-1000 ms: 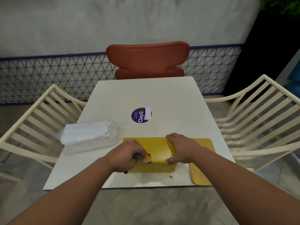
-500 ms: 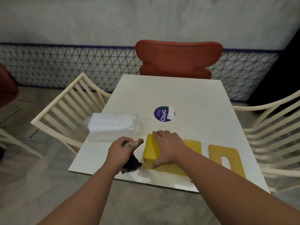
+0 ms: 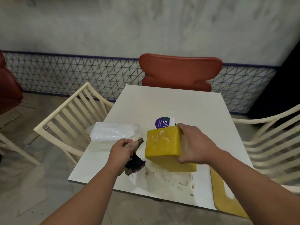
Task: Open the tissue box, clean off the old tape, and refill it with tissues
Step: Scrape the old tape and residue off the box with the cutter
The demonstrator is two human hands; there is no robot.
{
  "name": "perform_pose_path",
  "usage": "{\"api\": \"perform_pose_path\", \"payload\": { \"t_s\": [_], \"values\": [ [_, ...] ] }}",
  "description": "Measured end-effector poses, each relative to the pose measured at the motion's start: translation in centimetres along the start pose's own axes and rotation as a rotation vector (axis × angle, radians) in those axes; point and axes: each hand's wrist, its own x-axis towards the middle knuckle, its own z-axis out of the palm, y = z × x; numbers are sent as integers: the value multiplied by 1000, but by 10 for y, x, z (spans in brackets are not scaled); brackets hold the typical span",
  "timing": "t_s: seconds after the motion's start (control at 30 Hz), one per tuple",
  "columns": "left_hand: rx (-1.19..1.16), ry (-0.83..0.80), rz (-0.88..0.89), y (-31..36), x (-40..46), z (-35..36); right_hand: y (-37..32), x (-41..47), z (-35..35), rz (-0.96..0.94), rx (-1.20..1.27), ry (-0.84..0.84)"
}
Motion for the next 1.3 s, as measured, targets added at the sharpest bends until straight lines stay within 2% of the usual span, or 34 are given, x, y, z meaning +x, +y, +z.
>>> {"api": "perform_pose_path", "payload": {
  "t_s": [0.07,0.13,0.33,0.5,0.67,0.8,0.93,1.1,1.3],
  "values": [
    [-22,-34,-6,0,2,17,14,-12,0,34,230,19],
    [-57,-68,-17,0,-1,34,28,-23,5,77,360,34],
    [-135,-118,-24,-1,-12,58,48,-36,17,107,506,7],
    [-102,-189,69,2,-22,66,54,-38,12,77,355,45],
    [156,-86,352,15,-18,73,56,-34,0,59,193,16],
    [421,-140,660,13,-17,79,54,-30,0,49,175,8],
    [560,-182,832,-9,-21,66,56,-26,0,61,172,4],
    [665,-223,948,-18,-29,51,57,-26,1,42,167,-16],
    [690,-96,865,22,-5,76,58,-26,1,40,172,-20]
  ]
}}
